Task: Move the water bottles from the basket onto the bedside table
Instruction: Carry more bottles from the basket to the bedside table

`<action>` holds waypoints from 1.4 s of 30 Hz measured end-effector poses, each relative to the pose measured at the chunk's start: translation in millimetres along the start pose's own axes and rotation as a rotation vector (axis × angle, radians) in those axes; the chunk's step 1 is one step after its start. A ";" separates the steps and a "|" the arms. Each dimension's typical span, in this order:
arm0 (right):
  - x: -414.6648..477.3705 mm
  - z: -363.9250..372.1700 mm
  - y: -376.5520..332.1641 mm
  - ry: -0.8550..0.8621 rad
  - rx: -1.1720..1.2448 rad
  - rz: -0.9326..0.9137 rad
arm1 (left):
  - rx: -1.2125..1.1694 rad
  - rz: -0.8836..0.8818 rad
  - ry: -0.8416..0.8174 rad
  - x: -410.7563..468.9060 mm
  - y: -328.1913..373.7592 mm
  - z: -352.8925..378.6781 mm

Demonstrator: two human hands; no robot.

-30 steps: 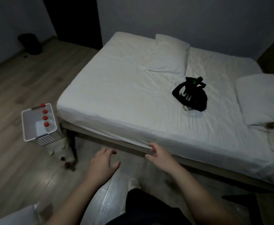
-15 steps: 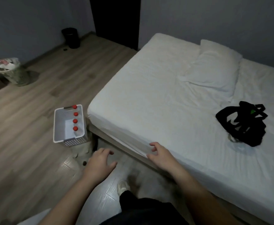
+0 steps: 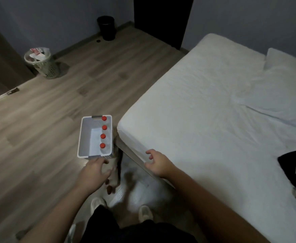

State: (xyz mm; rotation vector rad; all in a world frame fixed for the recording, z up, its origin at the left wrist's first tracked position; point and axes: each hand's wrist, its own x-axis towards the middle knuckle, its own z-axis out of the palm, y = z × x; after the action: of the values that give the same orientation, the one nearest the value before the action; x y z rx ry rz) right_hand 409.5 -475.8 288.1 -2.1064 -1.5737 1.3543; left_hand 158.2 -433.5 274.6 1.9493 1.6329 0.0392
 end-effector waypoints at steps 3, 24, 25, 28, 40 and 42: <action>37.9 6.3 -32.9 0.016 0.002 0.001 | 0.051 0.005 -0.042 41.8 -37.1 -21.3; 389.3 175.7 -143.1 0.149 0.198 0.485 | 0.250 0.387 -0.382 438.2 -203.7 -26.8; 403.1 181.1 -139.2 0.177 0.194 0.491 | 0.263 0.396 -0.389 451.3 -206.5 -16.8; 436.6 196.0 -125.9 0.163 0.166 0.498 | 0.336 0.433 -0.439 484.0 -212.1 10.2; 489.4 217.0 -106.8 0.183 0.017 0.453 | 0.568 0.757 -0.475 537.9 -203.3 64.4; 490.0 216.6 -103.3 0.176 -0.002 0.434 | 0.515 0.746 -0.458 539.2 -203.6 68.8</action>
State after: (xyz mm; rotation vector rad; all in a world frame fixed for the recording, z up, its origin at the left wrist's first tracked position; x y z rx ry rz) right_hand 190.5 -99.4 -40.7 -2.5902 -1.0907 1.2303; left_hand 136.4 42.2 -57.2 2.6051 0.5953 -0.5404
